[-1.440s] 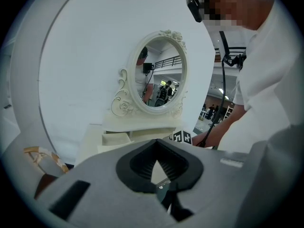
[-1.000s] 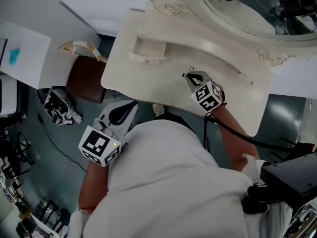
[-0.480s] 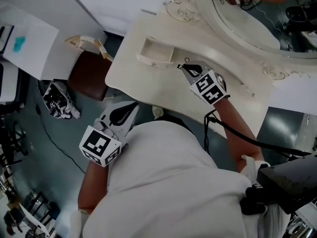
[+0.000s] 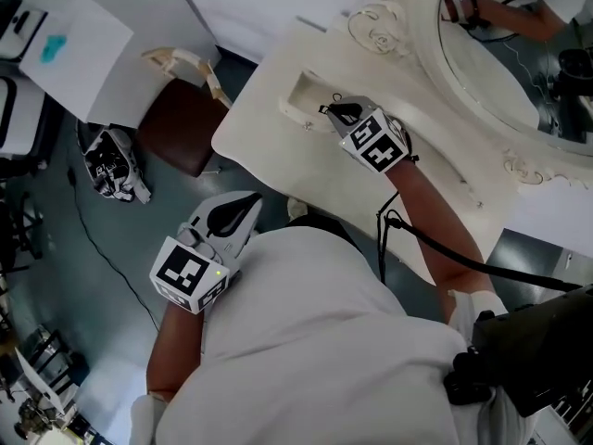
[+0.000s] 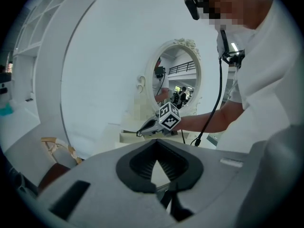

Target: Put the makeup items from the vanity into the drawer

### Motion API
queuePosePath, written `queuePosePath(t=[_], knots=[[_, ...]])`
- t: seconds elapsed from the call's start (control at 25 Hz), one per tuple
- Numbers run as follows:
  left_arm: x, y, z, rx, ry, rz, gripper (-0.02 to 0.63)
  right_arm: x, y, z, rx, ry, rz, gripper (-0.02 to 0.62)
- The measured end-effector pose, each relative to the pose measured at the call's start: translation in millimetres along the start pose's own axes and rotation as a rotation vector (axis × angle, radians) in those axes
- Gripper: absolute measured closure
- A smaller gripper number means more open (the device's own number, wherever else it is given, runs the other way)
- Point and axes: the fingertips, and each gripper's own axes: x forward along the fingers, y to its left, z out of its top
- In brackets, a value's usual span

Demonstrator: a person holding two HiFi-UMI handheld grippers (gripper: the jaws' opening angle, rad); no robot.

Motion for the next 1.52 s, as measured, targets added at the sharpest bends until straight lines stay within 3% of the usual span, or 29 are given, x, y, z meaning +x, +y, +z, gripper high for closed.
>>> queuePosePath(t=[0.48,1.52], knots=[[-23.4,19.4,-14.8,-0.075,-0.008,0.092,0.604,68.7,-4.4,4.3,0.047,0.056,0.071,0.58],[-41.2,37.8,-30.1,-0.141,-0.009,0.134,0.604,112.3,-0.4,-18.1,0.009,0.273,0.13,0.575]])
